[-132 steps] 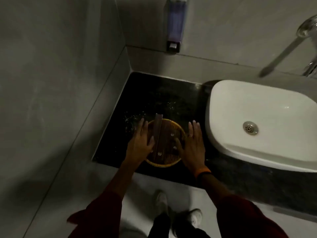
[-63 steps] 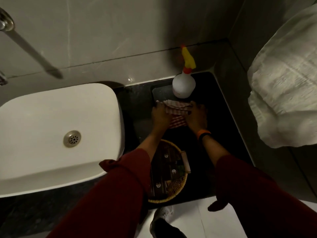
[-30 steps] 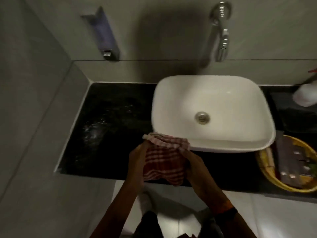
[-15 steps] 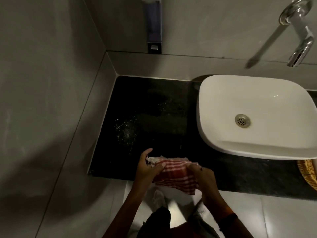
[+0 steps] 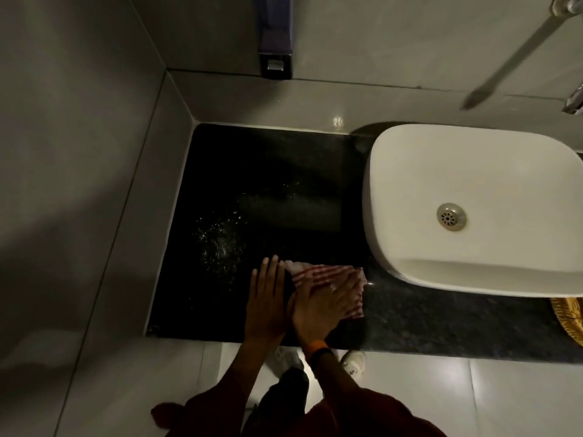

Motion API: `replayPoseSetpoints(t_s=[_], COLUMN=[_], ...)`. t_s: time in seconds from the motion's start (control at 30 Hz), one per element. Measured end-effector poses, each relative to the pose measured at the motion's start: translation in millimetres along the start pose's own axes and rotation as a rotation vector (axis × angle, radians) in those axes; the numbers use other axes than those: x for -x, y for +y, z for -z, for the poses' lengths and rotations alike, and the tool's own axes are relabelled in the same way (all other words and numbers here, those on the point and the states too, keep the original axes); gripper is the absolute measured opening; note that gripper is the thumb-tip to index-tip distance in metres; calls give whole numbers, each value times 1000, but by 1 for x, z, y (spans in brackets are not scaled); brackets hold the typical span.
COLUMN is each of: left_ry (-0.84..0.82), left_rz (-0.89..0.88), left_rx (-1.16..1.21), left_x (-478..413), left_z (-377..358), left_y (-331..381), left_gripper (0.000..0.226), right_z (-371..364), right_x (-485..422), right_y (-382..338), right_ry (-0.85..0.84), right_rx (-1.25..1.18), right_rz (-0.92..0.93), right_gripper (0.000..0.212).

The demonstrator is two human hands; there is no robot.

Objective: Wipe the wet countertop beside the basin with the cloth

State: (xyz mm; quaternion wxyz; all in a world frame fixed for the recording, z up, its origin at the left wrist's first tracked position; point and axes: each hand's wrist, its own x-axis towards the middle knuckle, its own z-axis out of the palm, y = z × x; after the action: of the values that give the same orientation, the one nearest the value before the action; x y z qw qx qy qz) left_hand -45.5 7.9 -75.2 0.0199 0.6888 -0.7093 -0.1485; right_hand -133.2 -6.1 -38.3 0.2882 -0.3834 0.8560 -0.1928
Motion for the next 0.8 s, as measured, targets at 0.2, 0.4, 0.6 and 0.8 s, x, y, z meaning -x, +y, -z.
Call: replayPoseSetpoints(t_s=[0.2,0.4,0.6,0.8], left_ry=[-62,4,24,52], left_rz=[25,20,5,-7], left_rx=[-44,5,23,75], left_x=[0,3,2,3], left_z=[-18,-21,-19,-18], left_y=[-7,-9,-9,-9], left_gripper=[87,74,75,75], right_z=[-31,-42,-59,-49], right_x=[-49,-139,-174,-172], right_y=[-15,-59,-111,-126], right_ry=[54,-186,-371,-387], right_rx=[185,373,419,520], right_rz=[240,808,1202,1305], right_gripper=[97,94,88,88])
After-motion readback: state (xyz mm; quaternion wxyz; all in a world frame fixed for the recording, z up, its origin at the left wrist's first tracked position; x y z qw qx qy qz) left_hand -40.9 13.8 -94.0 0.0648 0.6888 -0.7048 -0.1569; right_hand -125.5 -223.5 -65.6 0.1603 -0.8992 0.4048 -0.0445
